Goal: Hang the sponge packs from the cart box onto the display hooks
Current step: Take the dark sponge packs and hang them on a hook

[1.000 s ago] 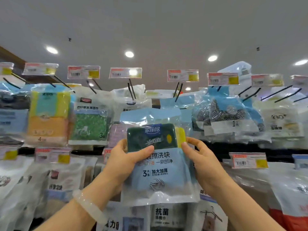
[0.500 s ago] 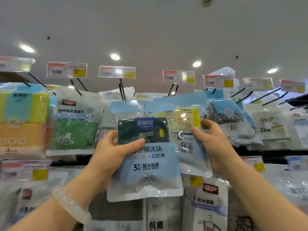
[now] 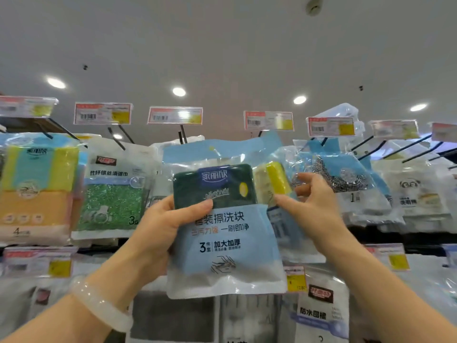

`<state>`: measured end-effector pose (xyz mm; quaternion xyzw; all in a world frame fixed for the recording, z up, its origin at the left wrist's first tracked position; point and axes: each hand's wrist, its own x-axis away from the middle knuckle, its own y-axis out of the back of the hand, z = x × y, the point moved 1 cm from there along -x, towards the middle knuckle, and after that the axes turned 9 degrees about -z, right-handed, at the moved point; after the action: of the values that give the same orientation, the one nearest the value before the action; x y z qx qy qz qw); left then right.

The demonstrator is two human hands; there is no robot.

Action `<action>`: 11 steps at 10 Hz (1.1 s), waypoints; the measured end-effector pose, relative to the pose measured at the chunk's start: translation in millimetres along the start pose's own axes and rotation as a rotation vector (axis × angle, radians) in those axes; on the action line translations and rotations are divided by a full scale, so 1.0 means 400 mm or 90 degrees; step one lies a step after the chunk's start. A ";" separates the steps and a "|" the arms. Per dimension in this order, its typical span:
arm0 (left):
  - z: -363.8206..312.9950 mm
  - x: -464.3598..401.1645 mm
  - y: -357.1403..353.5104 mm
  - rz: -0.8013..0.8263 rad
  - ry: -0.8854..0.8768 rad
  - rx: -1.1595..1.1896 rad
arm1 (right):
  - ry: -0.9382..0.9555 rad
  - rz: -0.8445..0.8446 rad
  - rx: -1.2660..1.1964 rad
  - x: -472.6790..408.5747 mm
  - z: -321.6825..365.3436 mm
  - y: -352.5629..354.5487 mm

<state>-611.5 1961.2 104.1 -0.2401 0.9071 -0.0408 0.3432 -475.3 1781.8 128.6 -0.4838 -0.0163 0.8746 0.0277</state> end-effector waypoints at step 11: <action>0.012 -0.089 0.034 -0.093 0.037 0.056 | -0.093 0.086 -0.190 -0.055 -0.056 0.004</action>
<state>-590.9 1990.3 118.7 -0.2890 0.8942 -0.1123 0.3230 -444.7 1778.8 135.4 -0.4177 -0.1150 0.8952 -0.1046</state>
